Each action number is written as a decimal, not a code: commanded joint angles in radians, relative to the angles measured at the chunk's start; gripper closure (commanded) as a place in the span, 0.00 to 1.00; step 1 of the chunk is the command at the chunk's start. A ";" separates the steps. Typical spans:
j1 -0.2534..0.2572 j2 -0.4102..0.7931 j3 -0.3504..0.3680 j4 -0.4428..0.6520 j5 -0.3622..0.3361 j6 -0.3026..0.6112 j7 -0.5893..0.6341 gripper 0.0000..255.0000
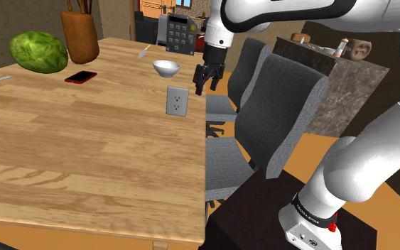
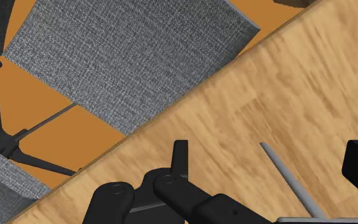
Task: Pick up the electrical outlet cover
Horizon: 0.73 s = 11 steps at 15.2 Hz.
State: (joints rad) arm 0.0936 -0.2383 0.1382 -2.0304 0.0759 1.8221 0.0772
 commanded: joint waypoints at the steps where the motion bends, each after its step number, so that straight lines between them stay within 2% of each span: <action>1: 0.011 0.061 0.017 0.070 0.001 0.005 0.015 0.00; 10: 0.061 0.359 0.074 0.452 -0.035 -0.021 0.072 0.00; 11: 0.062 0.363 0.074 0.457 -0.035 -0.022 0.072 0.00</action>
State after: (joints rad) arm 0.1519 0.1044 0.2092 -1.6032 0.0441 1.8059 0.1460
